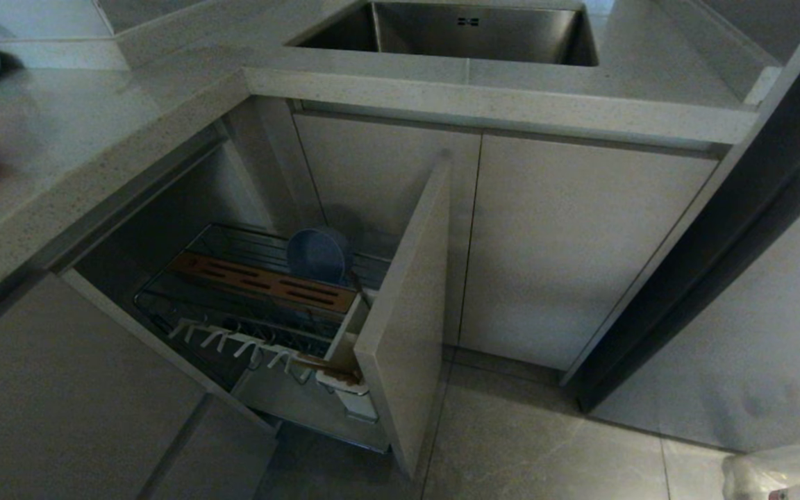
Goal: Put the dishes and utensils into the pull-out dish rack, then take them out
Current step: Pick up the fork and place it in the cupboard
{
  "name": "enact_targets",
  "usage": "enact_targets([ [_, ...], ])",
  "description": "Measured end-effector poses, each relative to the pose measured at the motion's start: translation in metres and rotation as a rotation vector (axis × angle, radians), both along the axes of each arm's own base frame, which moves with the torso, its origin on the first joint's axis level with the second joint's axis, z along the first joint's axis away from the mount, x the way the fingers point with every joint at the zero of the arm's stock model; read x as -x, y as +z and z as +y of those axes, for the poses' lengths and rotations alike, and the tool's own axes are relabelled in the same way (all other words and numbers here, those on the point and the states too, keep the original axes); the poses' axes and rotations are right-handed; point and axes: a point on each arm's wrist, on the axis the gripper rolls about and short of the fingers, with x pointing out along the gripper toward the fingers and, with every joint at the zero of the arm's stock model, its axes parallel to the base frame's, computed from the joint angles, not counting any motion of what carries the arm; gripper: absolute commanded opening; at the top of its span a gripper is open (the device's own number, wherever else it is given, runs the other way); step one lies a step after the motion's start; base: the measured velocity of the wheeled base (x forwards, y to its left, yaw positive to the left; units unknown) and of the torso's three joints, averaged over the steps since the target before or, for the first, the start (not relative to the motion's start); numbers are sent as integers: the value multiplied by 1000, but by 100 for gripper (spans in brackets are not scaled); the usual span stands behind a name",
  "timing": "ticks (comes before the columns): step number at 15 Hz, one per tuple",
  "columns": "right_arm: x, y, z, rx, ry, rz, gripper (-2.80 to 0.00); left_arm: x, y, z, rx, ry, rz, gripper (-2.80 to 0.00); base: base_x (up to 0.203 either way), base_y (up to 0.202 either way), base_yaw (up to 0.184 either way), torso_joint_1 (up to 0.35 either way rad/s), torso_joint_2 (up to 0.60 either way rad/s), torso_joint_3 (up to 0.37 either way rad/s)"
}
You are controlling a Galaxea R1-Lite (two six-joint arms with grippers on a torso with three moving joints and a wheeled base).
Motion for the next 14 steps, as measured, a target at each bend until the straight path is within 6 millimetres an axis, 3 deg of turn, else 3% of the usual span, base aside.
enact_targets([
  [3,0,0,0,0,0,0,-280,-14,-5,10,79,59,14,-280,0,0,0,0,0,0],
  [4,0,0,0,0,0,0,-280,-20,-7,14,101,66,20,-82,0,0,0,0,0,0],
  [5,0,0,0,0,0,0,-280,-26,-9,17,122,70,30,0,0,0,0,0,0,0],
  [14,0,0,0,0,0,0,-280,-81,-30,41,229,64,135,0,0,0,0,0,0,0],
])
